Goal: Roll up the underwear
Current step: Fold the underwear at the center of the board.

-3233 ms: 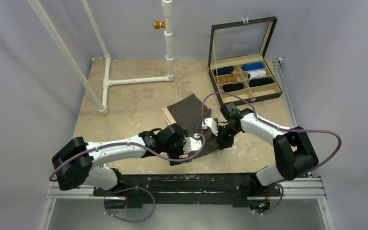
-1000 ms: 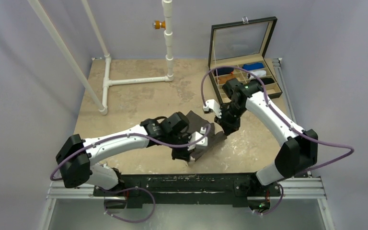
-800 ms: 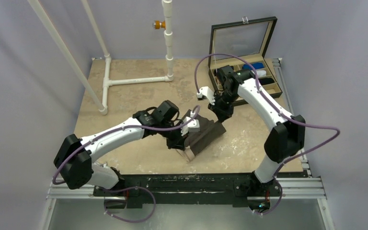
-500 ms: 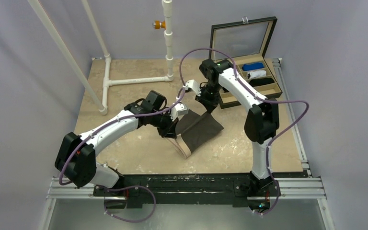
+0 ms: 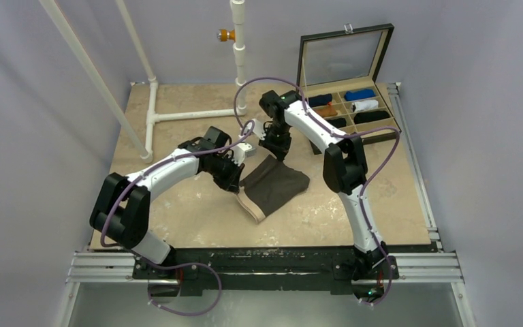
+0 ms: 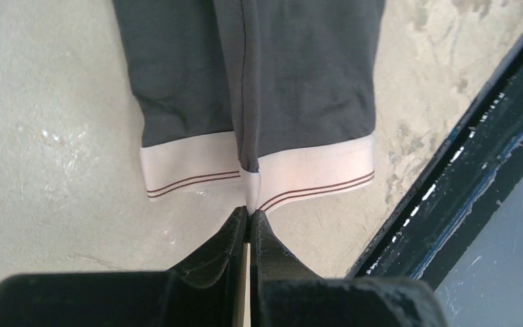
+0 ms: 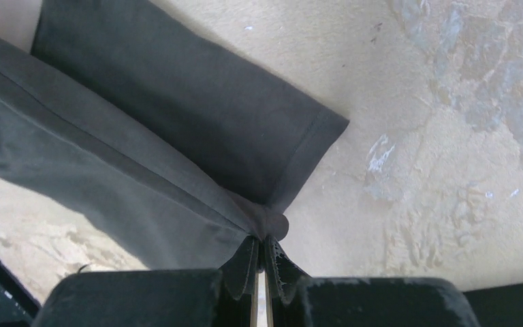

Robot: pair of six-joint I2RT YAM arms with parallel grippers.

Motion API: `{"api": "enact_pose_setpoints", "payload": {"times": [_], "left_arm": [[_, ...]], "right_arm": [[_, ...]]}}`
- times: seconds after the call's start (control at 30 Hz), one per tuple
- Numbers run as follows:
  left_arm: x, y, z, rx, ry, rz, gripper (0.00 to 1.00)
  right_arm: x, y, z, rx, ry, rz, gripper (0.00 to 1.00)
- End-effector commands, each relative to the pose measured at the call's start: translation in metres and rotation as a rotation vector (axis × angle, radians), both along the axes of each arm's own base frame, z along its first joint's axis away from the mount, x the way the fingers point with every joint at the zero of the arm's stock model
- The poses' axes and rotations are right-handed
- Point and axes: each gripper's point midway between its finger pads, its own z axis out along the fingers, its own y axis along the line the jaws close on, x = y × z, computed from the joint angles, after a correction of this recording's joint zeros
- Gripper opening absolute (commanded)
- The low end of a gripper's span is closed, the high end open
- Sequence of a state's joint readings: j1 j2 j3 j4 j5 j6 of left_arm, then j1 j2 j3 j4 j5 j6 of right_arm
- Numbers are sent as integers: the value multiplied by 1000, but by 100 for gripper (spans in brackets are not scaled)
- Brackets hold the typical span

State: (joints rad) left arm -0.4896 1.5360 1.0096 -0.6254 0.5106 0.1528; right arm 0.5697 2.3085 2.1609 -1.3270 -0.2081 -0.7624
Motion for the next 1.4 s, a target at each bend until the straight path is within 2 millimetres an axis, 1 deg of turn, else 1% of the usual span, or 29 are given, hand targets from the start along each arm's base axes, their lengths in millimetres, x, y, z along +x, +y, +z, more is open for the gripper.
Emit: {"api": "enact_pose_setpoints", "payload": {"times": [0.0,0.17,0.33,0.37,0.43,0.53,0.63,0.73,0.83,0.93,0.97,1.0,1.03,1.07,1.17,1.23,1.37], "left_arm": [[16,10,-6,60,8,85,0],[25,13,-17,93,6,119,0],[33,15,-24,118,-7,150,0],[34,15,-23,120,-8,155,0],[37,17,-23,126,-17,170,0],[43,21,-24,155,-33,200,0],[51,22,-22,171,-47,225,0],[57,22,-19,173,-64,245,0],[62,23,-18,180,-77,265,0],[68,27,-19,208,-95,282,0],[69,28,-20,212,-86,312,0],[71,29,-20,220,-88,324,0],[75,33,-22,248,-90,351,0],[77,35,-22,259,-90,363,1],[81,40,-27,293,-79,387,5],[85,42,-28,309,-72,403,7],[95,49,-29,333,-69,443,11]], "right_arm": [[18,13,1,24,-75,-42,2],[28,18,-8,36,-108,-89,2],[32,21,-15,35,-111,-138,3],[33,20,-16,33,-111,-148,5],[33,19,-21,25,-108,-161,10],[38,24,-25,38,-119,-176,18],[42,28,-26,58,-134,-207,24],[45,32,-21,81,-153,-225,30],[49,32,-13,99,-185,-248,35],[50,30,1,129,-225,-271,39],[49,30,5,137,-235,-277,41],[49,30,11,149,-247,-281,44],[49,27,21,168,-271,-295,47],[50,26,26,181,-283,-299,49],[48,23,38,211,-309,-309,56],[45,20,44,229,-321,-312,59],[34,12,50,251,-328,-310,63]]}}
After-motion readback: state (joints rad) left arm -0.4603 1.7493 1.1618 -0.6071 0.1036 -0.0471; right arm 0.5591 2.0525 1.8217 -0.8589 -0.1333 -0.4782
